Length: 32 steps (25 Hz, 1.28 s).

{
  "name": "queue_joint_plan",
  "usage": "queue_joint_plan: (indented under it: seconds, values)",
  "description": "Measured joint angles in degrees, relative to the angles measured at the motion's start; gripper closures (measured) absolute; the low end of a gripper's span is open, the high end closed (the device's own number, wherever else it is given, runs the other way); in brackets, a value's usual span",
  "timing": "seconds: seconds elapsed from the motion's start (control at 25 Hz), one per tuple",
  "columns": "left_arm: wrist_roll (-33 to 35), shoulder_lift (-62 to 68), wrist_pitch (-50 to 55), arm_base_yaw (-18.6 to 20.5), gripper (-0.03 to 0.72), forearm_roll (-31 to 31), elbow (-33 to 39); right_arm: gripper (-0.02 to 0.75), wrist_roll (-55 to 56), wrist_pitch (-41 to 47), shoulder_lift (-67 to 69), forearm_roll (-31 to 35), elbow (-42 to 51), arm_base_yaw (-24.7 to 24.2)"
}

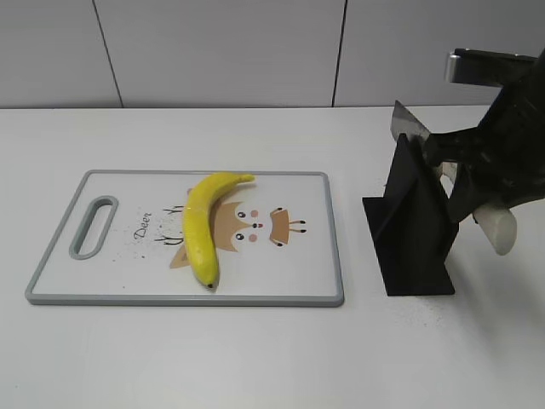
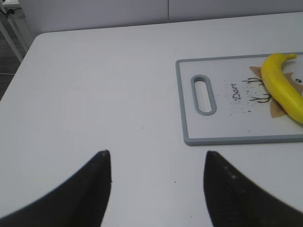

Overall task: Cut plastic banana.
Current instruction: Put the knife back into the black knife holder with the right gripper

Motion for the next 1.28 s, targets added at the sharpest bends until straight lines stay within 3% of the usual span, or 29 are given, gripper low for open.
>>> queue_joint_plan:
  seconds: [0.4, 0.68, 0.76, 1.04, 1.28]
  values:
    - [0.0, 0.0, 0.0, 0.0, 0.099, 0.0, 0.0, 0.534, -0.5, 0.2, 2.5, 0.1, 0.0, 0.0]
    - [0.0, 0.0, 0.0, 0.0, 0.099, 0.0, 0.0, 0.166, -5.2, 0.2, 2.5, 3.4, 0.0, 0.0]
    - [0.0, 0.0, 0.0, 0.0, 0.099, 0.1, 0.0, 0.12, -5.7, 0.2, 2.5, 3.8, 0.0, 0.0]
    - [0.0, 0.0, 0.0, 0.0, 0.099, 0.1, 0.0, 0.102, -9.3, 6.2, 0.0, 4.1, 0.0, 0.0]
    - [0.0, 0.0, 0.0, 0.0, 0.099, 0.1, 0.0, 0.108, -11.7, 9.4, -12.7, 4.2, 0.4, 0.0]
